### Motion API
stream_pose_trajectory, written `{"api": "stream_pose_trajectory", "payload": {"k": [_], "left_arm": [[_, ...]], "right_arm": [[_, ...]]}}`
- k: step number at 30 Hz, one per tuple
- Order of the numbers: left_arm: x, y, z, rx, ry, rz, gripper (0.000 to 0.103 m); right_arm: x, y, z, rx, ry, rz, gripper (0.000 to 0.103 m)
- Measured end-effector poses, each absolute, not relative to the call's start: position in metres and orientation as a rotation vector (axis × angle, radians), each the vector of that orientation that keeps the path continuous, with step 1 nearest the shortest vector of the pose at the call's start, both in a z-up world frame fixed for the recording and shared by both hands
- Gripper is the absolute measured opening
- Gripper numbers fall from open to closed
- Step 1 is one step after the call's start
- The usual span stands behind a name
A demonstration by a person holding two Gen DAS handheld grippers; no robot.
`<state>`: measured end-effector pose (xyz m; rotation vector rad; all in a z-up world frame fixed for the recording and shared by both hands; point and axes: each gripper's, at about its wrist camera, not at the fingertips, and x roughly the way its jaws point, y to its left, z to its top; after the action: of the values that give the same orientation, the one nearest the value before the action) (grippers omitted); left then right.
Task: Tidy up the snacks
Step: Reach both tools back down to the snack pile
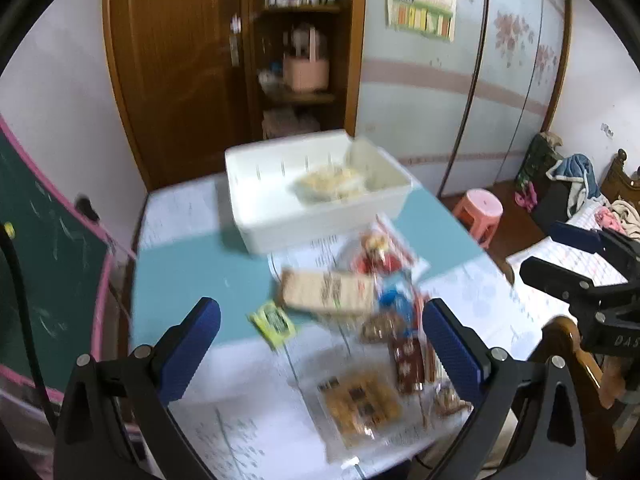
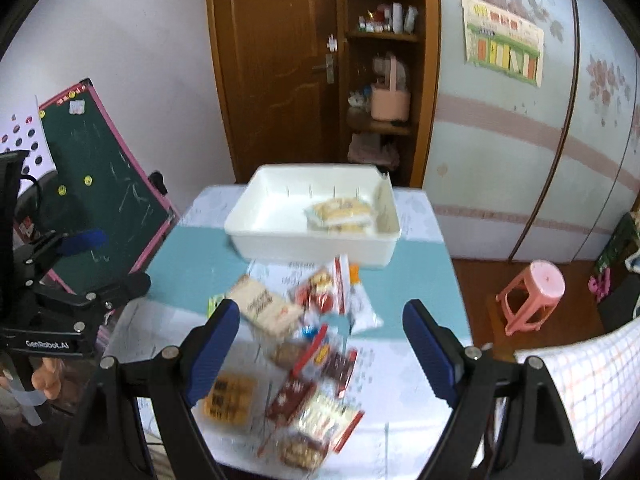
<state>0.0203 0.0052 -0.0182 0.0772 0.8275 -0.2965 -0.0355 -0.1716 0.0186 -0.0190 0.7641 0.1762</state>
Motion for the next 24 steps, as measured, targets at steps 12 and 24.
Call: {"api": "stream_pose_trajectory", "payload": {"k": [12,24], "left_arm": [[0.016,-0.023,-0.138,0.053,1.068,-0.322,0.101],[0.036,-0.048,-0.2,0.04,1.253,-0.224,0.101]], "right_arm": [[-0.069,-0.171,-0.116,-0.042,1.029,0.162,0.084],[-0.07,-0.179,-0.175,0.143,1.232,0.228,0.084]]}}
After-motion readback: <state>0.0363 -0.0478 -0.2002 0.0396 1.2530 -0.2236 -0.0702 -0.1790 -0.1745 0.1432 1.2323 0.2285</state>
